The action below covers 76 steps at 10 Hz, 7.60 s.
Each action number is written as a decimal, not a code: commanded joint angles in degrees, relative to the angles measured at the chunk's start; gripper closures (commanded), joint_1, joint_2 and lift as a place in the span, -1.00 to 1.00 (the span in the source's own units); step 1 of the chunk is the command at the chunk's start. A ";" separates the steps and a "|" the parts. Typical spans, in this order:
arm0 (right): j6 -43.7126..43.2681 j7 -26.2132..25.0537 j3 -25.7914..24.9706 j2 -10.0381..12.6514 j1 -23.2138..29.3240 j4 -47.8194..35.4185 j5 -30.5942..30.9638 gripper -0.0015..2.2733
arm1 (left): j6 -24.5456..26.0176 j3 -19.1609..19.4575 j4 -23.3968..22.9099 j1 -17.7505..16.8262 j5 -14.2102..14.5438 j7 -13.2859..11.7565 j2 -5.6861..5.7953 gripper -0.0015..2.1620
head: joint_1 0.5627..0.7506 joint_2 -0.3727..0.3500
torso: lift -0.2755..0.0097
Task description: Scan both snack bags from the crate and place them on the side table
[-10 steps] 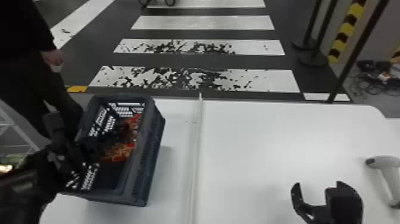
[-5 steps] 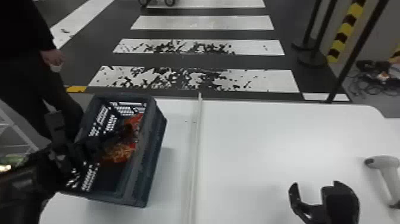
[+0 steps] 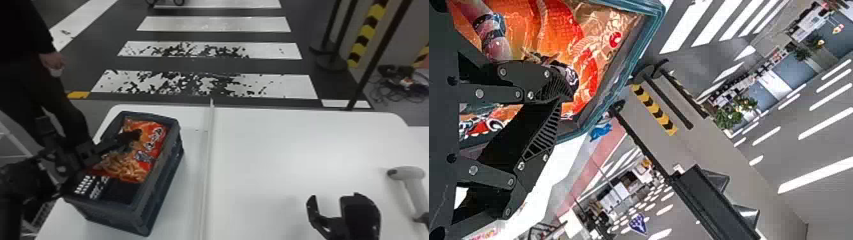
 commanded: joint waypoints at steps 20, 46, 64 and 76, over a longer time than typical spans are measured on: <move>1.89 -0.26 -0.14 0.05 -1.38 1.12 1.45 -0.93 | 18.14 8.86 -18.06 4.83 19.77 4.14 1.19 0.97 | 0.41 0.17 | 0.24; 2.95 -1.23 -7.61 0.05 -1.38 -5.47 -6.20 -0.93 | -51.12 -61.27 1.98 4.57 21.35 50.11 -10.50 0.97 | 0.41 -0.94 | 0.24; 23.34 10.37 -12.09 0.05 -1.73 -14.70 -29.23 -0.93 | -38.99 -37.90 -38.80 26.01 -5.46 55.38 1.72 -0.99 | 0.41 -0.60 | 0.24; 47.07 22.15 -18.51 0.05 -15.53 -3.63 -42.06 -0.93 | -39.87 -22.69 -46.98 42.89 -4.58 55.30 3.83 -0.99 | 0.41 0.17 | 0.24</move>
